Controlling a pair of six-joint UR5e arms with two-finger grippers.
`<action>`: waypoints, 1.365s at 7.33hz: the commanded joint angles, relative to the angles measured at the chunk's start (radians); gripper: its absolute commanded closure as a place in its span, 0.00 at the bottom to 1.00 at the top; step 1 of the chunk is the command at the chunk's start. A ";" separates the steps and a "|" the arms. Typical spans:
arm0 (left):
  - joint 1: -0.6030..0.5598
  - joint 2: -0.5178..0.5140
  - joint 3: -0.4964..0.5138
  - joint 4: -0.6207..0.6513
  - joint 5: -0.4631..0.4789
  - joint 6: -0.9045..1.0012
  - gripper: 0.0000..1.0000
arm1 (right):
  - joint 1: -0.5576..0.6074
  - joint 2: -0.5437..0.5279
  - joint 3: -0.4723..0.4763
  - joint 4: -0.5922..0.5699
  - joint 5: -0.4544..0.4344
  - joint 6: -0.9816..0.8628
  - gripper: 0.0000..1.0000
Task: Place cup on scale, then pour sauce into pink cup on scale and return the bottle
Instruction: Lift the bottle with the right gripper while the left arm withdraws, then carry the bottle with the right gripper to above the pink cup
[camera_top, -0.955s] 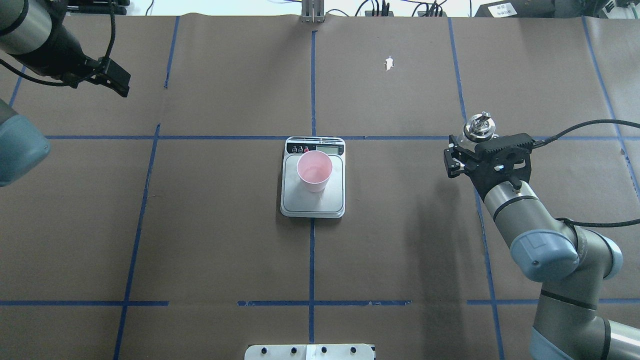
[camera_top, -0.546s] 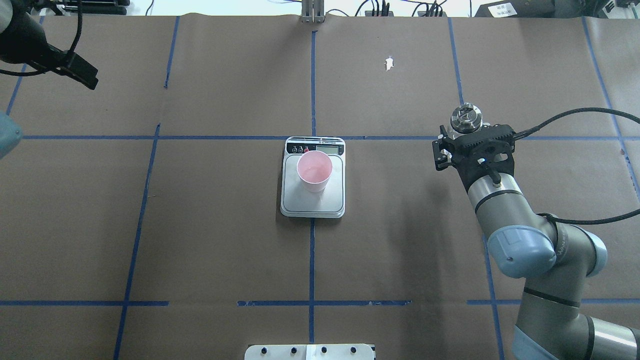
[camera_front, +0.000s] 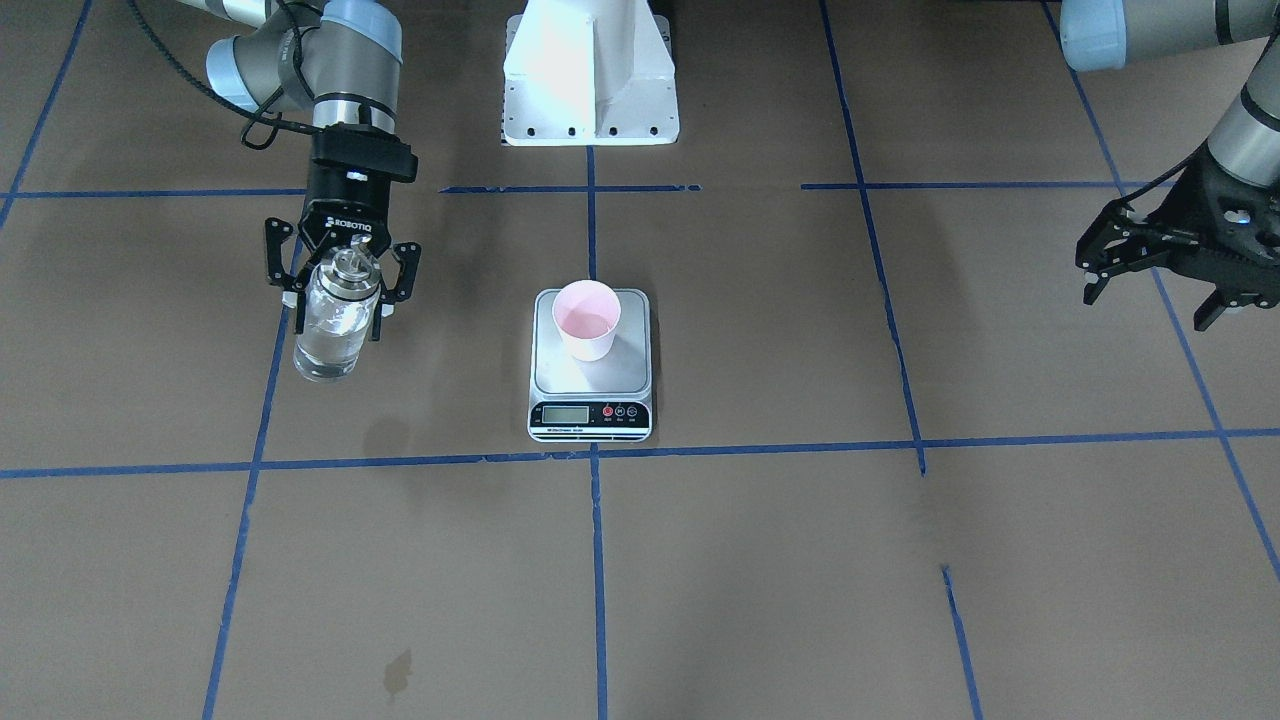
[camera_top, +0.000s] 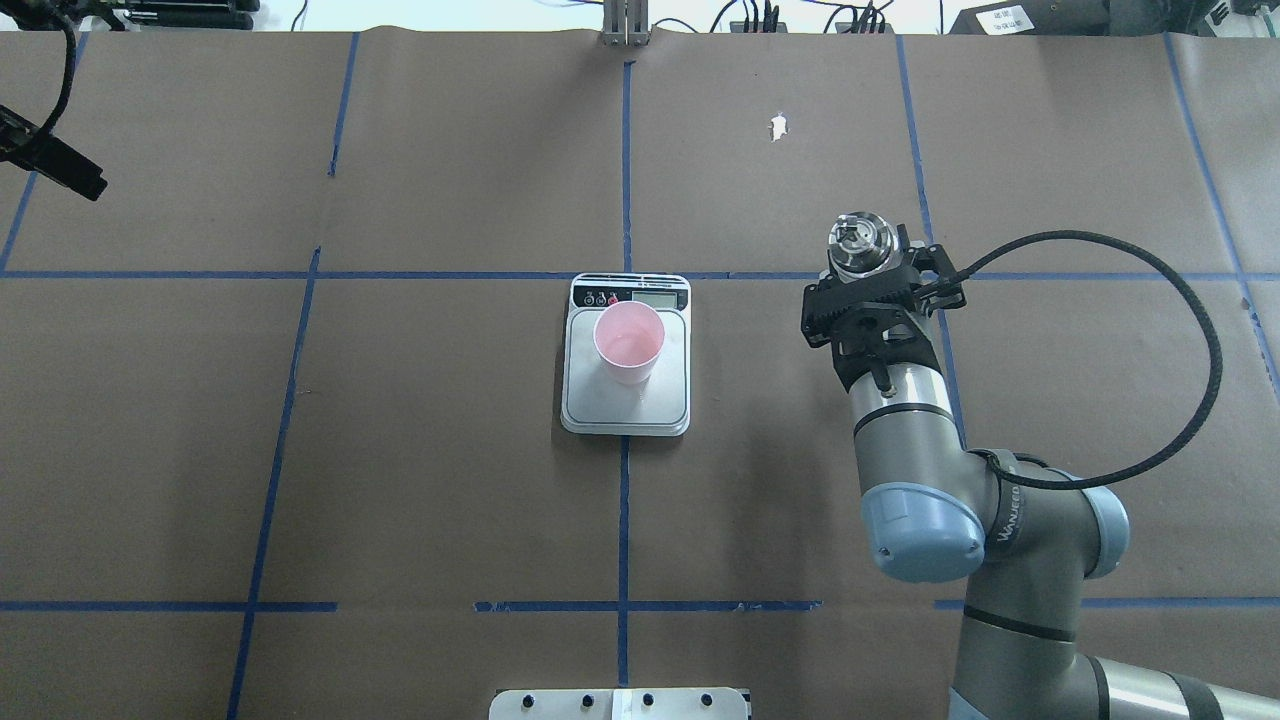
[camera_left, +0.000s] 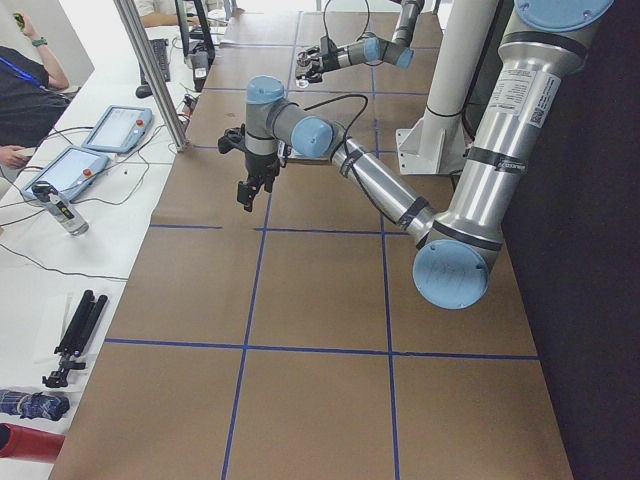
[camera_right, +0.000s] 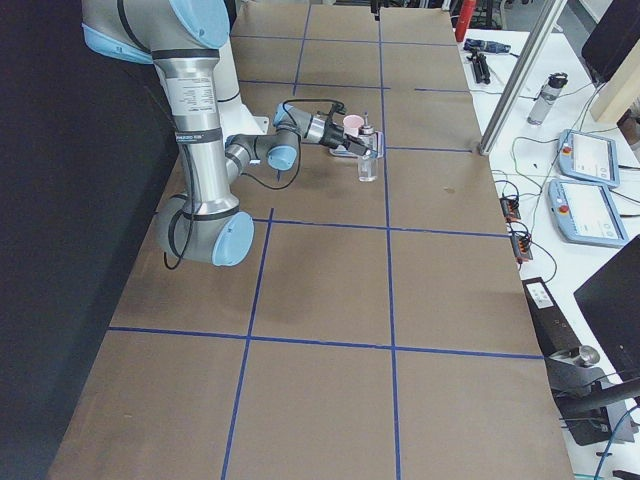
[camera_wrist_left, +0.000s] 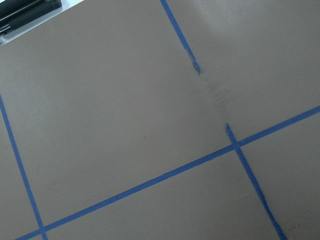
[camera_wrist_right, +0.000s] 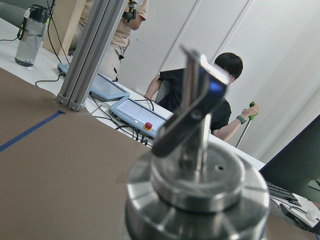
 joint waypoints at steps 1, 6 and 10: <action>-0.042 0.079 0.017 -0.085 0.001 0.135 0.00 | -0.051 0.072 -0.010 -0.115 -0.082 -0.020 1.00; -0.183 0.146 0.215 -0.281 -0.061 0.313 0.00 | -0.086 0.092 -0.023 -0.135 -0.169 -0.200 1.00; -0.198 0.146 0.247 -0.281 -0.067 0.321 0.00 | -0.105 0.138 -0.118 -0.137 -0.260 -0.334 1.00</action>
